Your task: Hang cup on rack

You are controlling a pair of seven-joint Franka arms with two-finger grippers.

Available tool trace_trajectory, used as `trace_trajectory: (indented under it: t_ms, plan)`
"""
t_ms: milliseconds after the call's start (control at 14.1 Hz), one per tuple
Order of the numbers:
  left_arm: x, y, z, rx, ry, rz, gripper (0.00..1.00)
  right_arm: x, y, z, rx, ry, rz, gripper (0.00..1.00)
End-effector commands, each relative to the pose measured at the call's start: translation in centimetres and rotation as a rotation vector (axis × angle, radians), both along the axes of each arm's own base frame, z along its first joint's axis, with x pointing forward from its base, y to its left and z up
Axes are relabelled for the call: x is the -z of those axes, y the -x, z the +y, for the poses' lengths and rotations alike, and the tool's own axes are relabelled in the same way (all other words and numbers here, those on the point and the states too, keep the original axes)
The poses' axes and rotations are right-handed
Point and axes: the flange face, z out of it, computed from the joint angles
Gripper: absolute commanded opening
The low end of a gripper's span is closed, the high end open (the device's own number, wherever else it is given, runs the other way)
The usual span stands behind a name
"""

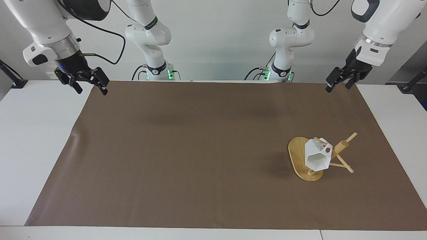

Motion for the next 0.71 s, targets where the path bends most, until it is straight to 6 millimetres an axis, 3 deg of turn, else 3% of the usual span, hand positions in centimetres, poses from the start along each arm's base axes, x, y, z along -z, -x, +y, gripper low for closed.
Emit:
trace_trajectory:
  t_ms: [0, 283, 637]
  plan:
    - [-2.2, 0.1, -0.5, 0.149, -0.092, 0.025, 1.00, 0.1, 0.4, -0.5, -0.017, 0.016, -0.002, 1.00]
    - [-4.9, 0.2, -1.8, 0.196, -0.125, 0.050, 1.00, 0.1, 0.5, -0.6, -0.015, 0.015, -0.002, 1.00]
    - [-5.3, 0.1, -1.4, 0.169, -0.066, 0.023, 1.00, 0.1, 0.5, -0.6, -0.012, 0.013, -0.001, 1.00]
